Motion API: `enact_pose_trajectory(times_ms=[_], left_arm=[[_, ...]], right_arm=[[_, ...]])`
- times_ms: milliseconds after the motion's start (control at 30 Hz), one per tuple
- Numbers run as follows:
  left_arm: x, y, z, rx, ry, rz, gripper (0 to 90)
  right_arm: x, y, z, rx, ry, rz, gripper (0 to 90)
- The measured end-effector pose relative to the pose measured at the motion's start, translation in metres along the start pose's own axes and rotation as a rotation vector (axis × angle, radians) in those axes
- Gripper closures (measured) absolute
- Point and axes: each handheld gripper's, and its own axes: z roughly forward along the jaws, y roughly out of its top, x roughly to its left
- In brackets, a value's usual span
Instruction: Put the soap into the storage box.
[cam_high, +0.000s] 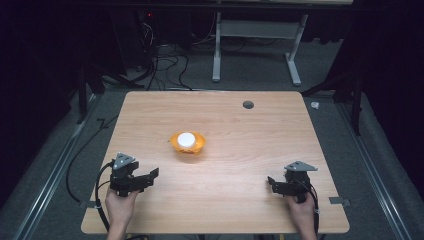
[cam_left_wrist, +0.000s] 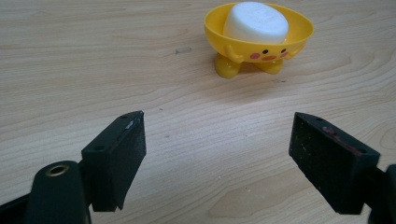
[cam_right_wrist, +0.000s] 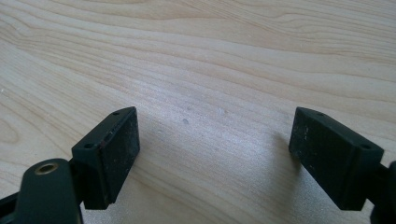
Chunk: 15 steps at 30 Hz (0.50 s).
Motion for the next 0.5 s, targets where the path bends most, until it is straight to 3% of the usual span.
enact_pose_trajectory(times_ms=[500], left_arm=[[-0.008,-0.014,0.015,0.052,-0.001,0.017,19.4]], right_arm=[[0.000,0.000,0.000,0.001,0.001,0.001,17.2]])
